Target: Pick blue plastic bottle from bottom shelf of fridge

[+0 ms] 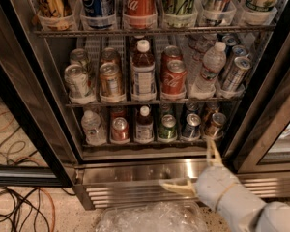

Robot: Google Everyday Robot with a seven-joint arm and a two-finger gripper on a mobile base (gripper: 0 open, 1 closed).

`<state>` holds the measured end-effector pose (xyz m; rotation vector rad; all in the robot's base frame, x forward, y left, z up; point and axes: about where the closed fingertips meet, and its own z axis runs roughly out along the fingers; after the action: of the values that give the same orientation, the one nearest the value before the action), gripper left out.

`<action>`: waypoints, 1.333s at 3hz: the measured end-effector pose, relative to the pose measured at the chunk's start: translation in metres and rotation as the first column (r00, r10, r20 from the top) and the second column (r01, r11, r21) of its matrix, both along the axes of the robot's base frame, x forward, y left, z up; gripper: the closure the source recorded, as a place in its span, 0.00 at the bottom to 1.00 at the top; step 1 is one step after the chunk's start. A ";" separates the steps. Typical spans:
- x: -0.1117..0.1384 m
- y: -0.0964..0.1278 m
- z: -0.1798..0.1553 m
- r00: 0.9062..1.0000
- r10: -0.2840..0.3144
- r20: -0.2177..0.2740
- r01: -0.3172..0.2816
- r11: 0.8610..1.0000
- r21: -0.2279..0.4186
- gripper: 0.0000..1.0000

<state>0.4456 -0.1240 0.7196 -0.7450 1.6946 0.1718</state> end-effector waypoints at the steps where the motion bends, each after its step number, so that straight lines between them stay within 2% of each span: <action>1: 0.006 0.051 -0.010 0.993 0.101 0.065 -0.105 0.992 0.074 0.00; 2: 0.013 0.088 -0.035 0.983 0.168 0.070 -0.179 0.962 0.208 0.00; 3: 0.017 0.114 -0.067 0.984 0.169 0.051 -0.175 0.902 0.395 0.00; 4: 0.020 0.113 -0.075 0.986 0.160 0.048 -0.166 0.903 0.395 0.00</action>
Offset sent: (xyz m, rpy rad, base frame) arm 0.0216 0.1290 -0.0698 0.4178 -0.0304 0.2570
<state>0.4656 -0.0108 0.6450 -0.5764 1.5149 0.6101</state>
